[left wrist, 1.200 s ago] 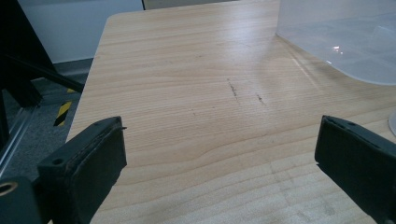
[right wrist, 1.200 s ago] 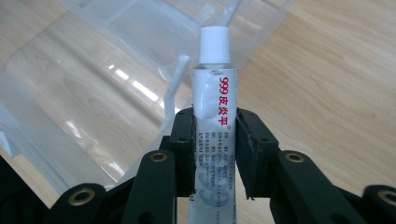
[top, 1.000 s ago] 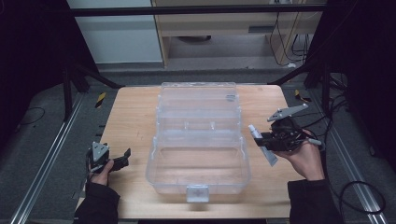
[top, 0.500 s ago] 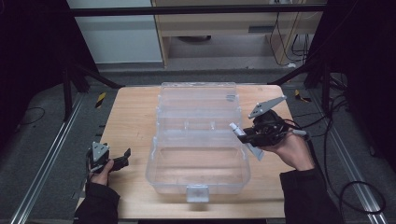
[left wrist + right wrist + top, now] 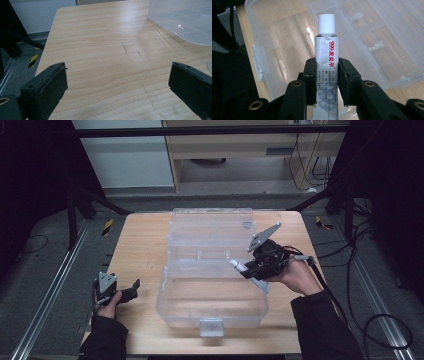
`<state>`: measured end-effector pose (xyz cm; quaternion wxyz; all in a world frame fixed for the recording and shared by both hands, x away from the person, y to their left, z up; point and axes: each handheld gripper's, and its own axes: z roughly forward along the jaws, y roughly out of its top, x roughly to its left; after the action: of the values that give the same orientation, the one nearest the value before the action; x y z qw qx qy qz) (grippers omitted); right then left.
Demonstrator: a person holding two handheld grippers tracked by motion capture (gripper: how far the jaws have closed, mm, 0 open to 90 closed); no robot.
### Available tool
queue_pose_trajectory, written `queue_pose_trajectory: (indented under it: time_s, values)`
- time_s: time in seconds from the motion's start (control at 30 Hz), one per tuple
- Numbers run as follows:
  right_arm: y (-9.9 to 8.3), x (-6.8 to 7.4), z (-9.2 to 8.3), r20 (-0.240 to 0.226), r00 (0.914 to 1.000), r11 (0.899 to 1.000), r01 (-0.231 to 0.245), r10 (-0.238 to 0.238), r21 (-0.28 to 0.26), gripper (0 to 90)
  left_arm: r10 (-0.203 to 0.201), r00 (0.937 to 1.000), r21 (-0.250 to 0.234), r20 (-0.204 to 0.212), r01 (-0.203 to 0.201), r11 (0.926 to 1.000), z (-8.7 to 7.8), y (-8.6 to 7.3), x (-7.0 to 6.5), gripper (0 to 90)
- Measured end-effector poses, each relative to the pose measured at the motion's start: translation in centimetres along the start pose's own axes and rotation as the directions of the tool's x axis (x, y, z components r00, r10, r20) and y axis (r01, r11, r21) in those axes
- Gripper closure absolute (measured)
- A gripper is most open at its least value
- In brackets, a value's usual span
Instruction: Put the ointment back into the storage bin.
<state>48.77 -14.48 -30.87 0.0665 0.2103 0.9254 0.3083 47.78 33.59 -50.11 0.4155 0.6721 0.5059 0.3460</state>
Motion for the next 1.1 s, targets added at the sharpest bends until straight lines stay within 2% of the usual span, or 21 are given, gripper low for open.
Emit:
queue_pose_trajectory:
  time_s: [0.2,0.27,0.37,0.47,0.7,0.73,0.83,0.9,1.1]
  values:
    - [0.2,0.0,1.1,-0.049,0.9981,0.999,0.041,-0.039,0.034,69.8,0.000,1.0000,0.000,-0.001,0.000,1.0000,0.0,0.0,0.0,1.5]
    - [0.3,0.2,1.5,-0.055,0.9964,0.997,0.068,-0.065,0.049,69.9,0.000,1.0000,0.000,-0.001,0.000,1.0000,0.0,0.0,0.0,1.5]
    - [0.5,0.5,2.1,-0.064,0.9907,0.990,0.125,-0.120,0.067,69.8,0.000,1.0000,-0.001,0.000,0.000,1.0000,0.0,0.0,0.0,1.5]
    - [0.8,0.8,2.7,-0.086,0.9846,0.984,0.159,-0.153,0.077,69.8,0.000,1.0000,0.000,0.000,0.000,1.0000,0.0,0.0,0.0,1.5]
    - [1.1,1.0,4.0,-0.103,0.9788,0.971,0.191,-0.177,0.142,69.7,0.000,1.0000,0.000,0.001,0.000,1.0000,0.0,0.0,0.0,1.5]
    - [1.0,1.3,4.5,-0.110,0.9744,0.965,0.212,-0.196,0.156,69.7,0.000,1.0000,0.000,0.001,0.000,1.0000,0.0,0.0,0.0,1.5]
    - [0.9,1.5,5.1,-0.123,0.9685,0.955,0.236,-0.216,0.180,69.7,0.000,1.0000,0.000,0.001,0.000,1.0000,0.0,0.0,0.0,1.5]
    - [0.8,1.7,5.7,-0.131,0.9638,0.944,0.256,-0.232,0.206,69.7,0.000,1.0000,0.000,0.002,0.000,1.0000,0.0,0.0,0.0,1.5]
    - [0.6,2.1,6.8,-0.147,0.9553,0.932,0.285,-0.256,0.225,69.7,-0.001,1.0000,-0.001,0.002,0.001,1.0000,0.0,0.0,0.0,1.5]
